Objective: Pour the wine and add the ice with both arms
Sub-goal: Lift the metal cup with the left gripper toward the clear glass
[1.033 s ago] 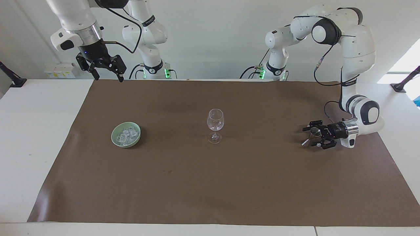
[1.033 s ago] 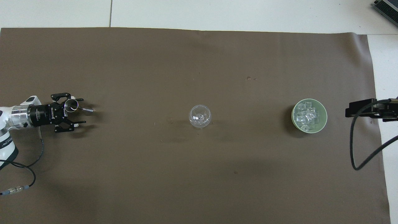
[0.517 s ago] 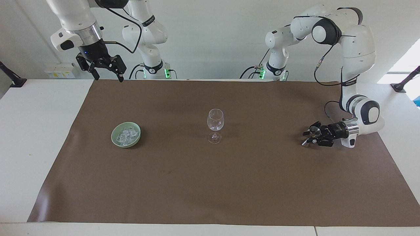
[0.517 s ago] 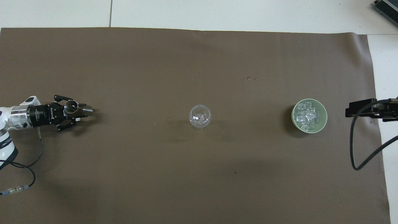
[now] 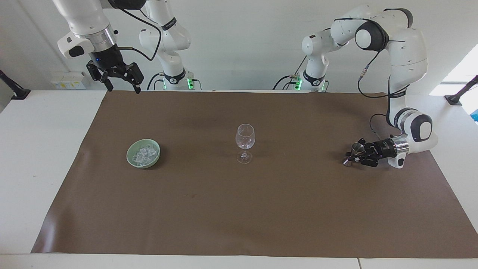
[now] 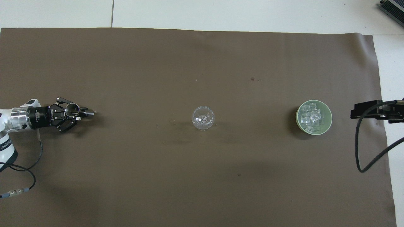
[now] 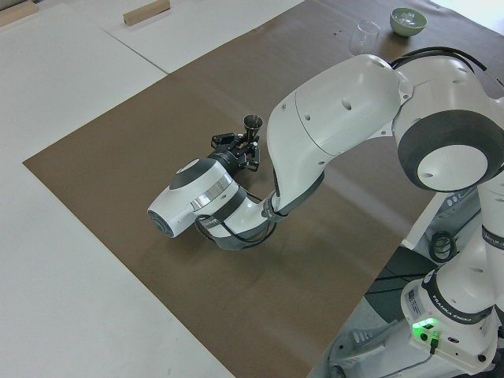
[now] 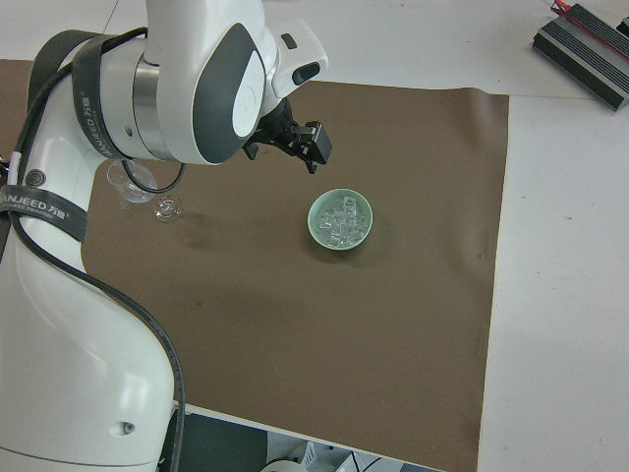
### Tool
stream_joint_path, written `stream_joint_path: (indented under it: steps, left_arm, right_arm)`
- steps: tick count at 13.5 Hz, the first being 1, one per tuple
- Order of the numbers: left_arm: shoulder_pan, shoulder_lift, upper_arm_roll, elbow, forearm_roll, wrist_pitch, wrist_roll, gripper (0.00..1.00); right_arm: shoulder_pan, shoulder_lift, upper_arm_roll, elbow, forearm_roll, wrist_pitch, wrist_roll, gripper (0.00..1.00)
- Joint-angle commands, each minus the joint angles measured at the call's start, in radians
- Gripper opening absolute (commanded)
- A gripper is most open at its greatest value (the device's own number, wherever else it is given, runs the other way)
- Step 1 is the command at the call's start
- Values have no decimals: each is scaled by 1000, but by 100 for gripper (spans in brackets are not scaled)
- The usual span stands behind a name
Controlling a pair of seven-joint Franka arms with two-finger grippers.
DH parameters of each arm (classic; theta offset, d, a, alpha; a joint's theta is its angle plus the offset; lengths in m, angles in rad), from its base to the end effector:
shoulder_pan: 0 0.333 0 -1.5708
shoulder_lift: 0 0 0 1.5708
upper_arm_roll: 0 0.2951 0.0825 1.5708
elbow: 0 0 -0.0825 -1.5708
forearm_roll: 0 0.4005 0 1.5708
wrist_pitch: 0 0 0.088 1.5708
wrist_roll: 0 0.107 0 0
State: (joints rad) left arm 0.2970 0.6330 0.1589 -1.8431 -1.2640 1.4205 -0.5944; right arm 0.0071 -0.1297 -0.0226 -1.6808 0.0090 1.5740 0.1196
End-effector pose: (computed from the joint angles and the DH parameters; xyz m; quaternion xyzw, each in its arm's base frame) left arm 0.5598 0.1451 0.1735 0.5166 0.5580 -0.4358 0.4814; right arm 0.5328 -0.0080 0.6217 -0.9976 0.0674 -0.0111 0.0066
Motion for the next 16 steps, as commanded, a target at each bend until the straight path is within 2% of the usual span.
stream_joint_path:
  steps: [1,9,16]
  left_arm:
    - [-2,-15,2,-24,-18,9,-67,0]
    - [-33,-39,5,-22,-18,17,-74,0]
    - [-136,-142,4,-82,-47,31,-84,0]
  right_arm:
    - [-1,-11,1,-5,-4,-14,-21,100]
    - [-1,-11,1,-5,-4,-14,-23,100]
    - [-1,-11,1,-5,-4,-14,-21,100]
